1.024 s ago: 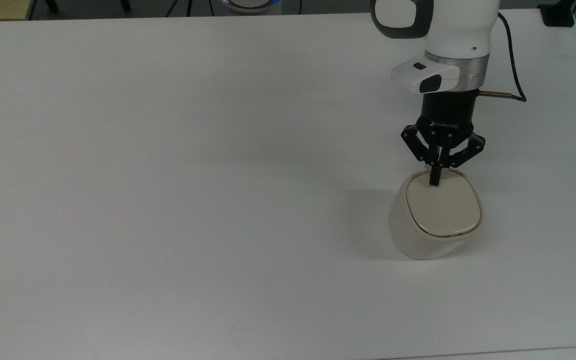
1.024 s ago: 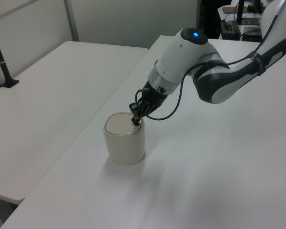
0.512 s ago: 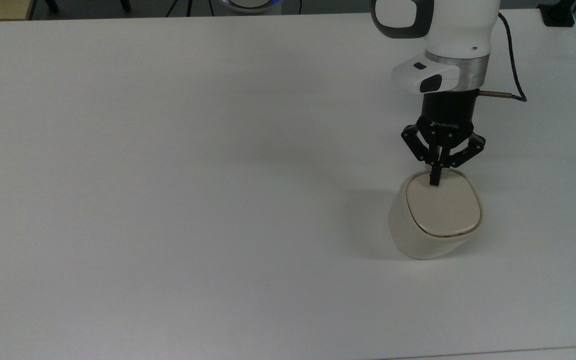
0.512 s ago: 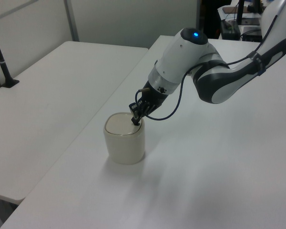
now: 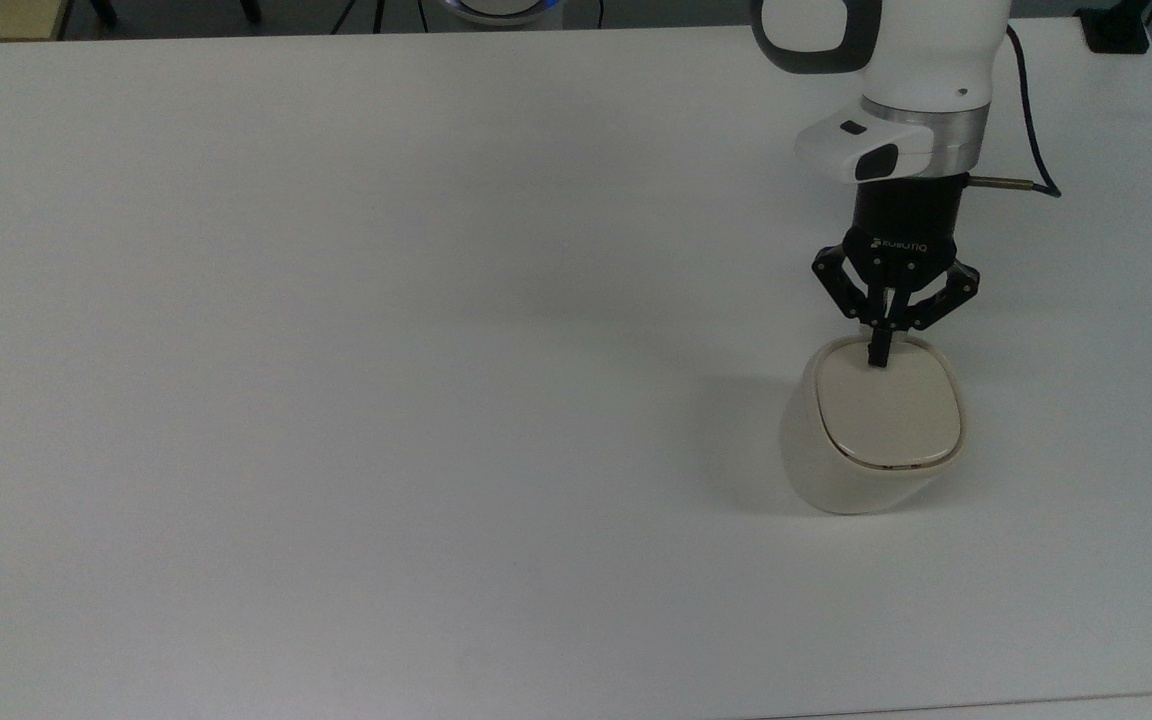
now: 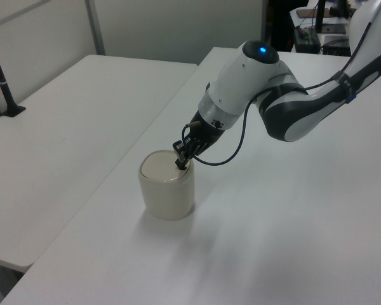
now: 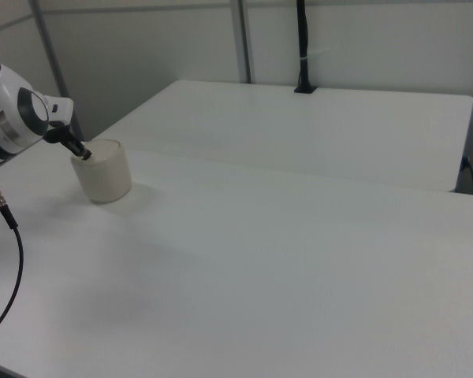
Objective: Open the trash bin
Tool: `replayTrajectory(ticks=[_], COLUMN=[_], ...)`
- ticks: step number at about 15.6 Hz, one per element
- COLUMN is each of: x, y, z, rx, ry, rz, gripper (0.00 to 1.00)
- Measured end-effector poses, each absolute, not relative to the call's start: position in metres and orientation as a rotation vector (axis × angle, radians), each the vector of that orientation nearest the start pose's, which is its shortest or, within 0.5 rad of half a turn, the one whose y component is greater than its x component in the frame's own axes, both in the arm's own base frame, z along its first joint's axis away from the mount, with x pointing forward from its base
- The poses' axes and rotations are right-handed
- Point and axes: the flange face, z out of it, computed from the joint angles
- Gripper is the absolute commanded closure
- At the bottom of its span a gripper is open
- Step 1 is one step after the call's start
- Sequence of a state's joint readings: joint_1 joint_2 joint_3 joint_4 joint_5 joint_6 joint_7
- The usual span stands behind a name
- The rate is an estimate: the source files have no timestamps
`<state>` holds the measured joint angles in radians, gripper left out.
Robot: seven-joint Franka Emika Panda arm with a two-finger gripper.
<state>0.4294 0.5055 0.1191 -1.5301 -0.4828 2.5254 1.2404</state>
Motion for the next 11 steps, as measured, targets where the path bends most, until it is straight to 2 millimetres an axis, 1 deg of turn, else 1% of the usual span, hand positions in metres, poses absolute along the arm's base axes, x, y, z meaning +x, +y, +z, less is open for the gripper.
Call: replayTrajectory(ticks=[3,5,7,8,10,11], x=[0.631,0.632,0.634,0.633,0.626,0.621], y=[0.372,0.367,0.352,0.344,0.329,0.322], z=[0.424,0.438,0.462,0.479,0.512,0.527], rx=[-2.783,-2.762,-2.746,-2.739,-2.745,-2.75], ry=[0.572,0.608,0.671,0.7,0.763,0.789], rz=[-0.814,-0.821,-0.822,-0.827,-0.823,-0.812], gripper=[1.0,1.0,1.0,1.0,1.0,0.98])
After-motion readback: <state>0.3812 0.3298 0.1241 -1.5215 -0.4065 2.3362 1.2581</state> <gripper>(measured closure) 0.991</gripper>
